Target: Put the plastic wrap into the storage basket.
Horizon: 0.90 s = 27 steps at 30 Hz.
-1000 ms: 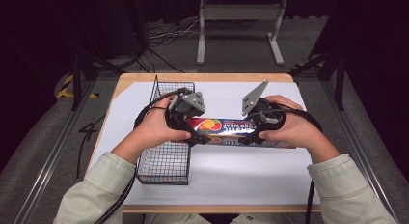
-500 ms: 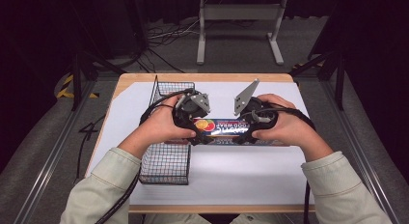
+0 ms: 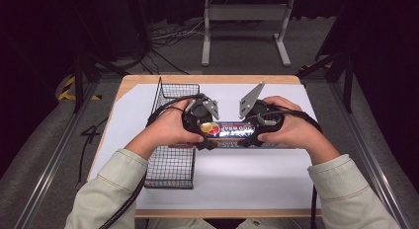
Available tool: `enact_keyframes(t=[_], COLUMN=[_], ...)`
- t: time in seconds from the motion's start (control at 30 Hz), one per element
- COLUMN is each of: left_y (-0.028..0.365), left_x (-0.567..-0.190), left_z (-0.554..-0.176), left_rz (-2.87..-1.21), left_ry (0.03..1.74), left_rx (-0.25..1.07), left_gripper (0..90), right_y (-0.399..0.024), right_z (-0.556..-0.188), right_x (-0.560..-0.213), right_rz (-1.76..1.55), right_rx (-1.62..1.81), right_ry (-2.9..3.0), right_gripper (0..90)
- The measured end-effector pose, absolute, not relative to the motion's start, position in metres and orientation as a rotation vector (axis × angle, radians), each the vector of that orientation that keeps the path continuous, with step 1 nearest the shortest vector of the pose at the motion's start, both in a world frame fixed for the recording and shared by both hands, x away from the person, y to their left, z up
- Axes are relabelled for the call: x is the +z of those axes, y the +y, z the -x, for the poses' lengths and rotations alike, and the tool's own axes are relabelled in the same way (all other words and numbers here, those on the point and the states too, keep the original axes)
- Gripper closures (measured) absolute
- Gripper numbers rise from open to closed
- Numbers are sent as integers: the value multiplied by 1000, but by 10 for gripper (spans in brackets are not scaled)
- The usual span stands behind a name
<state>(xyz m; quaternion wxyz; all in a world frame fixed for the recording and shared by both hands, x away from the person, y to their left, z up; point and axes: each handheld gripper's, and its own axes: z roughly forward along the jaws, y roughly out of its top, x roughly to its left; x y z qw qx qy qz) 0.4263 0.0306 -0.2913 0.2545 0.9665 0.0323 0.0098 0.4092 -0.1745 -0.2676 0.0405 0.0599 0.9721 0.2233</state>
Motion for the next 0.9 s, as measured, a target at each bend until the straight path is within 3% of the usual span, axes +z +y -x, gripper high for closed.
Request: enact_keyframes(t=[0.47, 0.9], left_y=[25, 20], left_x=[-300, -300], left_z=[-427, -418], left_rz=[-2667, -2709], left_ry=[2, 3], left_rx=[-96, -67], left_gripper=[342, 398], right_y=[-171, -173], right_z=[-407, -407], right_x=[-271, -275], right_rz=[-115, -81], right_rx=[647, 667], right_ry=[2981, 3019], right_gripper=[401, 400])
